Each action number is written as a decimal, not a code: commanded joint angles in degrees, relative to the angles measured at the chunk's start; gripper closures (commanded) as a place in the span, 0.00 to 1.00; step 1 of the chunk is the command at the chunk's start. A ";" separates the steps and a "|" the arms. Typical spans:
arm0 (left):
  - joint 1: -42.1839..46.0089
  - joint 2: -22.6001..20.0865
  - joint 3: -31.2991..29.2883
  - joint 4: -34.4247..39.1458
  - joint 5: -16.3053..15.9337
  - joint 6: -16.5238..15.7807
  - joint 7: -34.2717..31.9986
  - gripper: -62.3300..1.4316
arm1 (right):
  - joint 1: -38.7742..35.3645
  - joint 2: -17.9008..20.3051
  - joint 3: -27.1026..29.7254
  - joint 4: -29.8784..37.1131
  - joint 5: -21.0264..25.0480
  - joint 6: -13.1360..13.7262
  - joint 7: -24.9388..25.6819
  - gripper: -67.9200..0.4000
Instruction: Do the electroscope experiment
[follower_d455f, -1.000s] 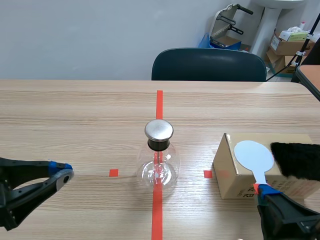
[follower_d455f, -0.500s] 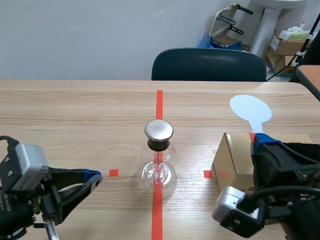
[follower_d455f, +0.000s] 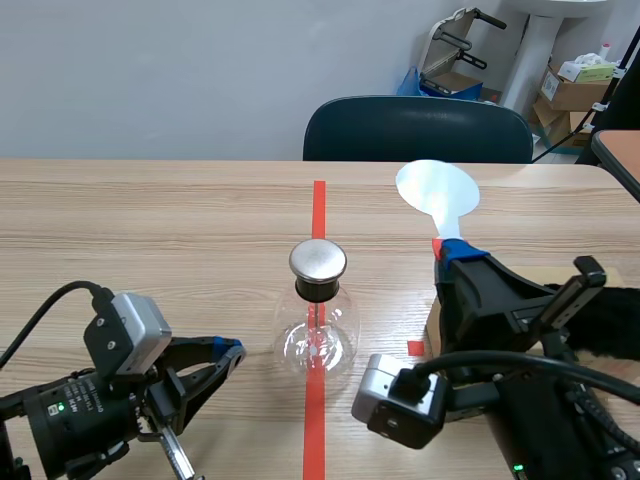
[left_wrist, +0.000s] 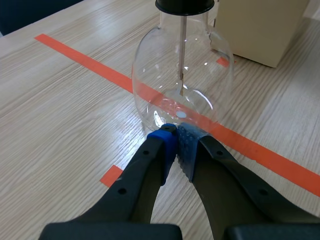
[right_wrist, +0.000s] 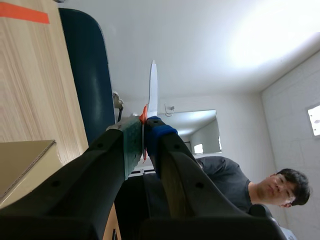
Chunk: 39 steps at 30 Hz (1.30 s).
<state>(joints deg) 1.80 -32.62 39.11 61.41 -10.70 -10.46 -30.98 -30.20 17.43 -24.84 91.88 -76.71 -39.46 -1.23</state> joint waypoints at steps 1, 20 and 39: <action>-0.83 0.76 0.20 0.26 -0.42 0.83 -0.46 0.93 | 1.25 0.50 -0.26 0.17 -0.83 -0.52 -0.76 0.98; -2.80 5.11 0.22 -1.90 -0.39 2.69 1.29 0.93 | 4.33 0.33 -1.81 -0.74 -1.77 9.35 -2.69 0.98; -2.78 5.14 0.20 -1.90 -0.39 3.50 2.54 0.93 | 4.33 0.33 -1.81 -0.76 -2.21 10.40 -2.34 0.98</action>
<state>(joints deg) -0.67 -27.92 39.40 58.48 -10.72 -7.07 -27.64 -26.55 17.47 -26.65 90.67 -78.67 -28.25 -3.51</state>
